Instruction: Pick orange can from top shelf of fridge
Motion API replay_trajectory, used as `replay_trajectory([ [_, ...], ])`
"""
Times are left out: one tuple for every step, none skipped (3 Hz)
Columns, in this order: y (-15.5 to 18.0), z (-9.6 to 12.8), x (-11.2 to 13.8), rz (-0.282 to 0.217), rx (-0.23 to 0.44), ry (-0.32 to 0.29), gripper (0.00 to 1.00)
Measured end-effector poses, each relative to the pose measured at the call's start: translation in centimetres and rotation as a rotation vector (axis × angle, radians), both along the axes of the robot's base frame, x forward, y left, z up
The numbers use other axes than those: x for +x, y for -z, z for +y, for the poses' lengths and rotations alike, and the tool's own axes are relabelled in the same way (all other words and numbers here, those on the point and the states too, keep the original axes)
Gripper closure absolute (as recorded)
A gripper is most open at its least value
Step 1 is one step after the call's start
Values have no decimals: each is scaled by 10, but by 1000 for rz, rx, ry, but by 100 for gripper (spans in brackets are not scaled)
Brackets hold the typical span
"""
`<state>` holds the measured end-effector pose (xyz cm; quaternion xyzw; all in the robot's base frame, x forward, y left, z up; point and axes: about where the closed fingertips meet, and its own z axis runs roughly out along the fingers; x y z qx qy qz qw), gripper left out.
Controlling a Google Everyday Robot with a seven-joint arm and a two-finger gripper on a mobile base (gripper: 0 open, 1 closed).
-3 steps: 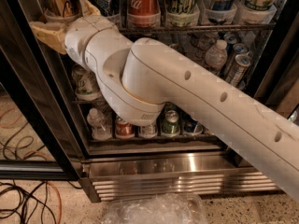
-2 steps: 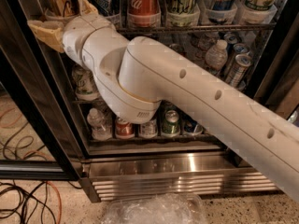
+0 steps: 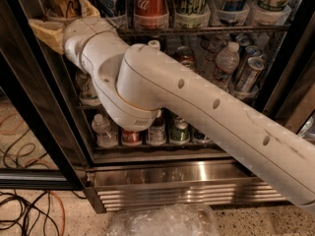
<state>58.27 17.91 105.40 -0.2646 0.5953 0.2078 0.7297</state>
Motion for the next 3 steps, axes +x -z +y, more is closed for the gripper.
replay_trajectory([
  [-1,3,5,-8,6,12,29],
  [-4,4,11,-20,7,21,29],
  [-6,1,17,-21,13,36,30],
])
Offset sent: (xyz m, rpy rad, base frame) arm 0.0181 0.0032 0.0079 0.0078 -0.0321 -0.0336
